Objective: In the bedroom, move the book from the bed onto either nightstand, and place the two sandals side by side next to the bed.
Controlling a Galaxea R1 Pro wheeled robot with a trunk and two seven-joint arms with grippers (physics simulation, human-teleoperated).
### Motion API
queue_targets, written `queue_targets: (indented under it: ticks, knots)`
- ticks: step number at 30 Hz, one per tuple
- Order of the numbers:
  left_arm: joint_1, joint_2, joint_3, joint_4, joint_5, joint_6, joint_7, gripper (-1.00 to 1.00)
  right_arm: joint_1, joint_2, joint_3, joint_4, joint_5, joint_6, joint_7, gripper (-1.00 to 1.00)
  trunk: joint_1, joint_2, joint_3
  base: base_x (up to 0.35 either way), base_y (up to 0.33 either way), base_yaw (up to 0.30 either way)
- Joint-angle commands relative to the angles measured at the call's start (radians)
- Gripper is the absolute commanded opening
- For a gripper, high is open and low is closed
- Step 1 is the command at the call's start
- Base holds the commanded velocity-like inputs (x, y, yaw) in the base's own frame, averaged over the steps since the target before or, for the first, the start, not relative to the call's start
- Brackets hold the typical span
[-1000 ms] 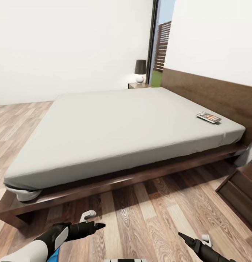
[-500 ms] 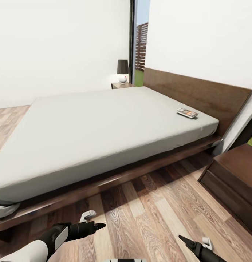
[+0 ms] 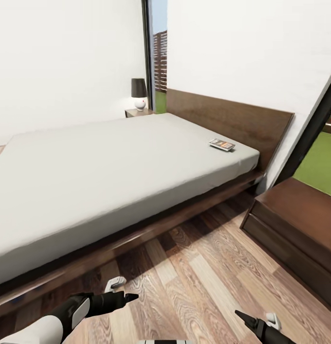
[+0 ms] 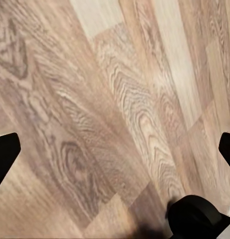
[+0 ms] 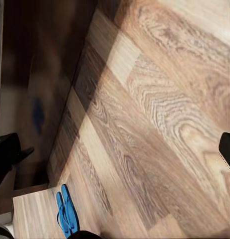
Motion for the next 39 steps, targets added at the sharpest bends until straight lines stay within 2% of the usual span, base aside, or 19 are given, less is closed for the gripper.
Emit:
queue_targets:
  ticks: [1, 25, 39]
  knots:
    - [0.0, 0.001, -0.007, -0.001, 0.011, 0.007, -0.001, 1.0, -0.002, 0.0, 0.007, 0.003, -0.011, 0.01, 0.006, 1.0, 0.0, 0.0, -0.001, 0.0, 0.0, -0.25]
    - [0.0, 0.001, -0.007, 0.0, 0.011, 0.007, -0.001, 1.0, -0.001, 0.002, 0.008, 0.003, -0.011, 0.011, 0.005, 1.0, 0.0, 0.0, -0.001, 0.0, 0.0, -0.238]
    - [0.0, -0.001, -0.007, 0.002, 0.011, 0.007, -0.001, 1.0, -0.001, 0.005, 0.008, 0.003, -0.011, 0.011, 0.006, 1.0, 0.0, 0.0, -0.001, 0.0, 0.0, -0.1]
